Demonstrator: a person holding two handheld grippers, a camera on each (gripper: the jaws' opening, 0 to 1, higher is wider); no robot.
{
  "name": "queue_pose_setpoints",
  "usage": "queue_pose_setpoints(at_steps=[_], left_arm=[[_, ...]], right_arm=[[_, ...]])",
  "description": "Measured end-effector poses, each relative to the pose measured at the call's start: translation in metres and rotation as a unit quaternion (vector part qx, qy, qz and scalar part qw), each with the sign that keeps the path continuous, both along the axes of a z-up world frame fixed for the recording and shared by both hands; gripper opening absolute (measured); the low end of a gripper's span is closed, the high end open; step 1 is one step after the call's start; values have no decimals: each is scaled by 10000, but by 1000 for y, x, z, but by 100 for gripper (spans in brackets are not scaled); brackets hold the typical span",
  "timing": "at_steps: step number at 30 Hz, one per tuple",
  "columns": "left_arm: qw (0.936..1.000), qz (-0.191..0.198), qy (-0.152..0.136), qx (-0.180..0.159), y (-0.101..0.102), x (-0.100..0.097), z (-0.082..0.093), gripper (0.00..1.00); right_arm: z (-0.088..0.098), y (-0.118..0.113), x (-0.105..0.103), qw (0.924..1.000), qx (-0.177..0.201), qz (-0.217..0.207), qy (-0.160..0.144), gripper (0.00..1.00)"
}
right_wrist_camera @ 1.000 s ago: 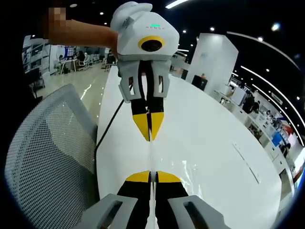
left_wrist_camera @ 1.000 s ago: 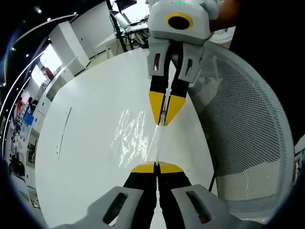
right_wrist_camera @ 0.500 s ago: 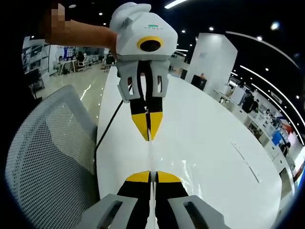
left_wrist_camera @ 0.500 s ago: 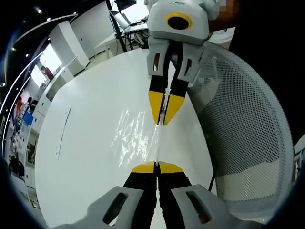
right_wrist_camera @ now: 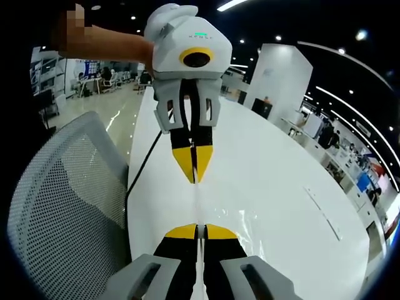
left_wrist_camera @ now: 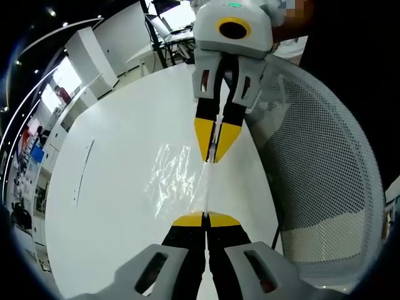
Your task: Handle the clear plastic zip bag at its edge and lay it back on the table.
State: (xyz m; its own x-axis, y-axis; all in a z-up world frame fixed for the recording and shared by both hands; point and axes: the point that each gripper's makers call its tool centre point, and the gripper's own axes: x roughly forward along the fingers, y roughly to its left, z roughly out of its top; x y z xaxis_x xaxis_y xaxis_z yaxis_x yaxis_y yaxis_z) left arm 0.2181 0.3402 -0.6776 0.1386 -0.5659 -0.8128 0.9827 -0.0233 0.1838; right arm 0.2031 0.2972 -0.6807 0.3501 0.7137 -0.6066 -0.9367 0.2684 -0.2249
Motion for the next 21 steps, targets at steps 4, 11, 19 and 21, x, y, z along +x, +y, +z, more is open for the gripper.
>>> queue_pose_setpoints(at_steps=[4, 11, 19, 21], left_arm=[[10000, 2, -4, -3, -1, -1, 0, 0], [10000, 4, -7, -3, 0, 1, 0, 0], [10000, 14, -18, -10, -1, 2, 0, 0], [10000, 13, -16, -10, -1, 2, 0, 0]], right_arm=[[0, -1, -1, 10000, -1, -5, 3, 0], [-1, -2, 1, 10000, 3, -31, 3, 0], [-1, -6, 1, 10000, 0, -73, 9, 0], [-1, -6, 2, 10000, 3, -81, 14, 0]])
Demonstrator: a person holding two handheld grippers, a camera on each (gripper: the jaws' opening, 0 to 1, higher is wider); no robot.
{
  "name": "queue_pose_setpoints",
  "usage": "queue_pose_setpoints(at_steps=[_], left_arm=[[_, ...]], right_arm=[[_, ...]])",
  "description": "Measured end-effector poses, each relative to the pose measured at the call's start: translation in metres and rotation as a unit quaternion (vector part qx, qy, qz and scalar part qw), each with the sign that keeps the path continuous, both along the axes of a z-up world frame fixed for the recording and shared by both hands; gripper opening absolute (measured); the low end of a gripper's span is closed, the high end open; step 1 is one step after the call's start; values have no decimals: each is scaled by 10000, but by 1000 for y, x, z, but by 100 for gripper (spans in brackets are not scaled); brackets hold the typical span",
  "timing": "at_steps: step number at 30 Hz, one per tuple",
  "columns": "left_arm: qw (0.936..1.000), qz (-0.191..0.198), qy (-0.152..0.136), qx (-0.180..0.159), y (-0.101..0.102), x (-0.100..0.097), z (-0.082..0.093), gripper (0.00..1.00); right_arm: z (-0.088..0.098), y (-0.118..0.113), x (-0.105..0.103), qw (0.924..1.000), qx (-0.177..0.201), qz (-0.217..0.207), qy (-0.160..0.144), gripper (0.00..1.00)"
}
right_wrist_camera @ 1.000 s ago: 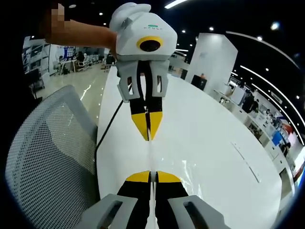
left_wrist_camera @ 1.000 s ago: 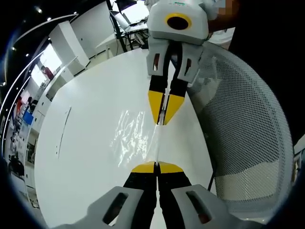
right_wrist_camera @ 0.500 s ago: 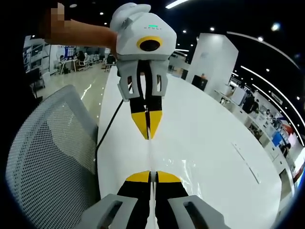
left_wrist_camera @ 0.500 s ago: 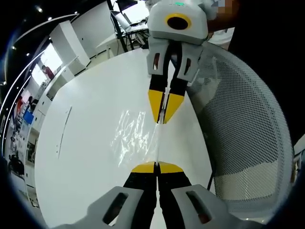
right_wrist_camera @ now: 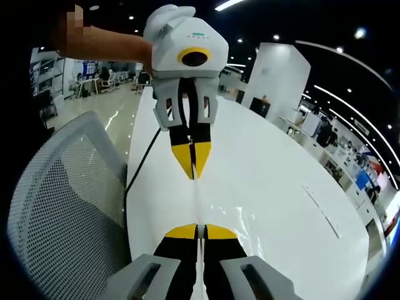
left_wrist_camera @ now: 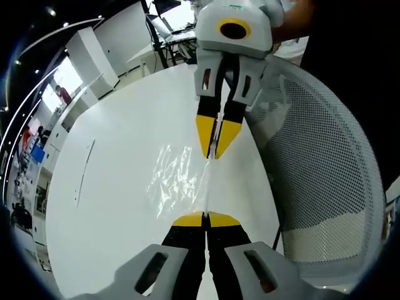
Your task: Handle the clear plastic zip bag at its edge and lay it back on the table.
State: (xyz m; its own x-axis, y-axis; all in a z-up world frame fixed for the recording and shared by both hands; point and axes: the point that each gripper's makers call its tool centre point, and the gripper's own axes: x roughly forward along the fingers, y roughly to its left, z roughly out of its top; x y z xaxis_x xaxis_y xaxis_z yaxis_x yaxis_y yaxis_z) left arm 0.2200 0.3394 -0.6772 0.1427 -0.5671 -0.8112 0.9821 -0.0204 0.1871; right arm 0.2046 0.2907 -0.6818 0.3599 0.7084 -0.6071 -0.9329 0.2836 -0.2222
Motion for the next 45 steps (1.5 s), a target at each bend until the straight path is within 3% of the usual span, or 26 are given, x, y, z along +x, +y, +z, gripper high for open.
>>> queue_pose_setpoints(at_steps=[45], left_arm=[[10000, 39, 7, -69, 0, 1, 1, 0]], right_arm=[[-2, -2, 1, 9999, 51, -82, 42, 0]])
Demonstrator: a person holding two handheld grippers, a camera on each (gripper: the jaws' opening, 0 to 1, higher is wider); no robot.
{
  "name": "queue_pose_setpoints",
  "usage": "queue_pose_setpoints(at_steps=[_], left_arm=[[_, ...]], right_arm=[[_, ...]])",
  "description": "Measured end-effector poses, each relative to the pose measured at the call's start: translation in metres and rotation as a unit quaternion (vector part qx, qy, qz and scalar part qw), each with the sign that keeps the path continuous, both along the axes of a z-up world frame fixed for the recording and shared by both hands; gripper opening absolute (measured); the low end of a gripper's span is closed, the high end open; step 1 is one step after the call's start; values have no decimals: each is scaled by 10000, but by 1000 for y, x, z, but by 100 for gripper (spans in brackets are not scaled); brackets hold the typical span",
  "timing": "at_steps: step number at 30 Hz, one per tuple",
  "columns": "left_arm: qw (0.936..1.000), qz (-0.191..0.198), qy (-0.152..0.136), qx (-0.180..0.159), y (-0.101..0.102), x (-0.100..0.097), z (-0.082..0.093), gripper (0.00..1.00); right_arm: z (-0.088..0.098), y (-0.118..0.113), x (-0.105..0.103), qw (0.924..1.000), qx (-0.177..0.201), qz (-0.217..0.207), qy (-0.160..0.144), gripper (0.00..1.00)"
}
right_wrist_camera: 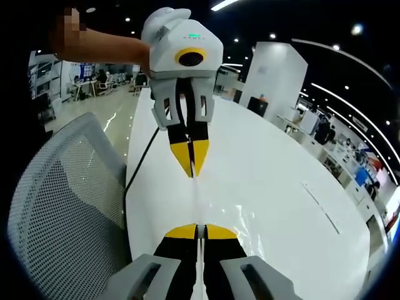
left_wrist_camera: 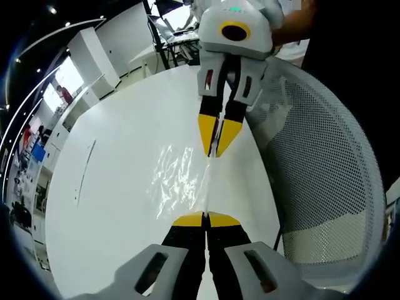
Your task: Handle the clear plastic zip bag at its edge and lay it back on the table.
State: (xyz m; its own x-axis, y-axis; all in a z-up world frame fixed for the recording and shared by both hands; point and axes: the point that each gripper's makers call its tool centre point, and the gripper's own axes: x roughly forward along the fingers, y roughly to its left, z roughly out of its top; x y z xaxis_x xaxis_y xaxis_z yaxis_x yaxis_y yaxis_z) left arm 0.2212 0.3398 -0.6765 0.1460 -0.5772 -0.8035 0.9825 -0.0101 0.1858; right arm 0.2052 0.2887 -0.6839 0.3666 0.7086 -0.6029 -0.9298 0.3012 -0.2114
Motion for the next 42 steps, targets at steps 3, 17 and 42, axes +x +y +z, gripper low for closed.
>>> queue_pose_setpoints(at_steps=[3, 17, 42], left_arm=[[10000, 1, -5, -5, 0, 1, 0, 0], [10000, 32, -33, -35, -2, 1, 2, 0], [9998, 113, -25, -165, -2, 1, 3, 0]], right_arm=[[0, 0, 0, 10000, 5, -5, 6, 0], [3, -2, 1, 9999, 75, -67, 10, 0], [-1, -9, -2, 9999, 61, -107, 57, 0]])
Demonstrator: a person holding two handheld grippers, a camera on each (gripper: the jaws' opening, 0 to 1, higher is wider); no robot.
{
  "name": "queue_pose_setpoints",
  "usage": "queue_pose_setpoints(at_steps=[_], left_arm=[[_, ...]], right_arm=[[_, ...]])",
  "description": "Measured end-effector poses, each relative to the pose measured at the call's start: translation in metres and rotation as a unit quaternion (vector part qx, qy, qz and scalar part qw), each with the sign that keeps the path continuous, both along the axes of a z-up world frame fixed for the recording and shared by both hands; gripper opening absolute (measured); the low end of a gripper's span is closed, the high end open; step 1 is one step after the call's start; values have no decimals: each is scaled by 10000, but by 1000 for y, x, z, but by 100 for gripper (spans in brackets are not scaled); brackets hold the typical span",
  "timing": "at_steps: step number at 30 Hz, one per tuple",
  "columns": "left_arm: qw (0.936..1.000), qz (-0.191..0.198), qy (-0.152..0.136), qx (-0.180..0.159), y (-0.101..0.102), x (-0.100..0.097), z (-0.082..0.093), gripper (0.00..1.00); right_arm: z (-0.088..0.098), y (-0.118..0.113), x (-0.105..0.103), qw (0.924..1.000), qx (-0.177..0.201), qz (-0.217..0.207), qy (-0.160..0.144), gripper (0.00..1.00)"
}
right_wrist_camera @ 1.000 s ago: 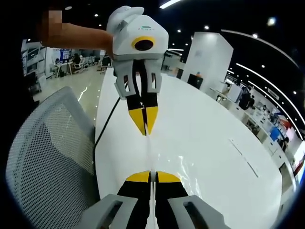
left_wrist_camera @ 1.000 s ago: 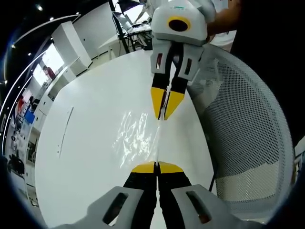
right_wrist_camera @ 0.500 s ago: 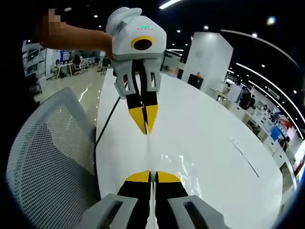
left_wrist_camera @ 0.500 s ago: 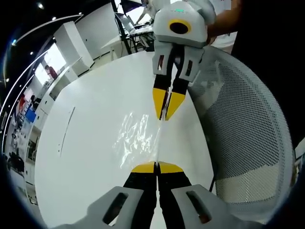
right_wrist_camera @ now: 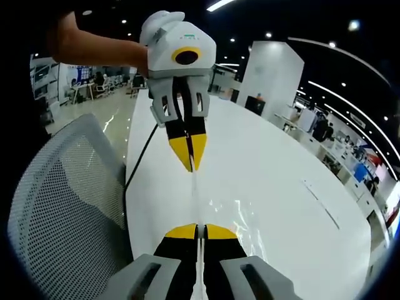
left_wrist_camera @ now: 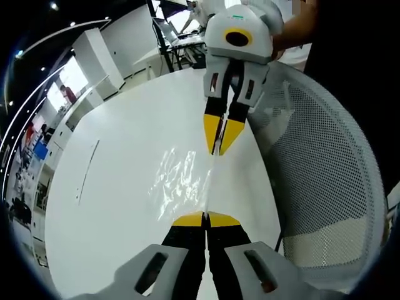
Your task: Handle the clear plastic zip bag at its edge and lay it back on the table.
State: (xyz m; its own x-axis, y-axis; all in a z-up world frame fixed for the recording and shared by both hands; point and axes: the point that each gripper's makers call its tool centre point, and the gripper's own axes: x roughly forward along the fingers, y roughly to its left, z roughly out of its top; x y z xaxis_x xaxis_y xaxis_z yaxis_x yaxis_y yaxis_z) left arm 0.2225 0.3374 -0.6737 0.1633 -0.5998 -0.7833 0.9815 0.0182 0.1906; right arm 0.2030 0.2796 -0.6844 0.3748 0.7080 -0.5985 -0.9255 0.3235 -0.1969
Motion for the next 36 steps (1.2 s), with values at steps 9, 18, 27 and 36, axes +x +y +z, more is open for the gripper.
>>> queue_pose_setpoints(at_steps=[9, 18, 27, 36], left_arm=[[10000, 33, -21, -89, -3, 2, 0, 0], [9998, 114, -1, -156, 0, 3, -1, 0], [9998, 168, 8, -142, 5, 4, -2, 0], [9998, 170, 1, -110, 4, 3, -2, 0]], right_arm=[[-1, -7, 1, 10000, -23, -56, 5, 0], [-4, -12, 2, 10000, -44, -81, 20, 0], [-4, -16, 0, 9999, -77, -97, 22, 0], [-4, -21, -1, 9999, -86, -128, 29, 0]])
